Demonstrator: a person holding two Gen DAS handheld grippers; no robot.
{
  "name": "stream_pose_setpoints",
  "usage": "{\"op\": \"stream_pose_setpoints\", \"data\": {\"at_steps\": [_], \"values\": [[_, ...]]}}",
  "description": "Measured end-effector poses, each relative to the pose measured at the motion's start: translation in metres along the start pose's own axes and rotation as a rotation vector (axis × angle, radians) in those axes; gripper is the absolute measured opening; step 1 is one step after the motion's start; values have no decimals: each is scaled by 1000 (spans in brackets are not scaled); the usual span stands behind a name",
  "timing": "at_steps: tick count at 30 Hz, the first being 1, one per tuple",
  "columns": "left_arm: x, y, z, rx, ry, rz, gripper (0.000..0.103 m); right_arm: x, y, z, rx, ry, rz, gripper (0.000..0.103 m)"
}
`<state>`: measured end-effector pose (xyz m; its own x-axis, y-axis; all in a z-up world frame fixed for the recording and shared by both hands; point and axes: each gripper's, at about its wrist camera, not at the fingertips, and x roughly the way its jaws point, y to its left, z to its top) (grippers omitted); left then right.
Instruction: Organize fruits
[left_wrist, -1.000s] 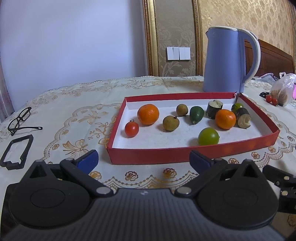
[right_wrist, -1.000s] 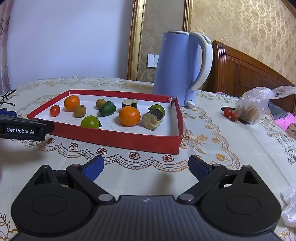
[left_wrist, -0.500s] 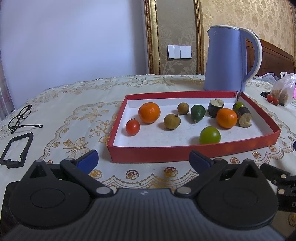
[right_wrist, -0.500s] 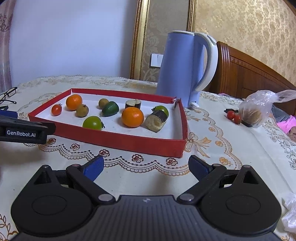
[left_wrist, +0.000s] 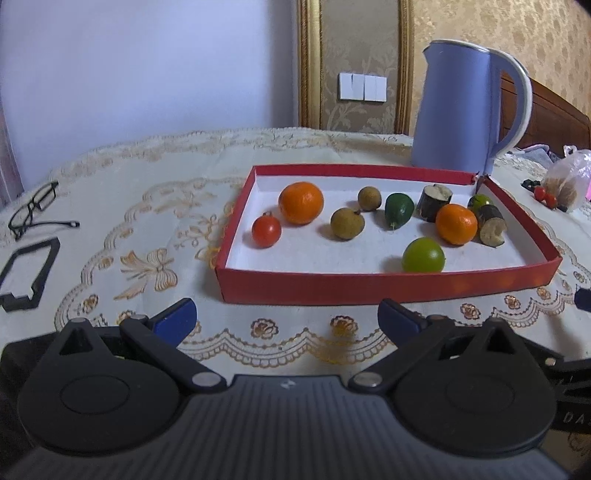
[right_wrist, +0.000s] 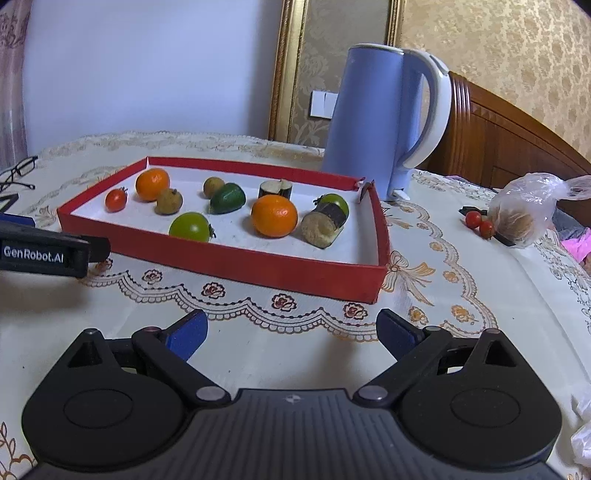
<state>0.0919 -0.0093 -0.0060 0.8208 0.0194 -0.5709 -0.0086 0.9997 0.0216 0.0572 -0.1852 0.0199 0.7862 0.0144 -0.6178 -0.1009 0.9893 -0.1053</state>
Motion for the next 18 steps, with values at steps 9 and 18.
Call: {"op": "stream_pose_setpoints", "data": {"at_steps": [9, 18], "values": [[1, -3, -2, 22, 13, 2, 103, 4, 5, 0, -33, 29, -28, 103], [3, -6, -4, 42, 32, -5, 103, 7, 0, 0, -4, 44, -6, 103]]}}
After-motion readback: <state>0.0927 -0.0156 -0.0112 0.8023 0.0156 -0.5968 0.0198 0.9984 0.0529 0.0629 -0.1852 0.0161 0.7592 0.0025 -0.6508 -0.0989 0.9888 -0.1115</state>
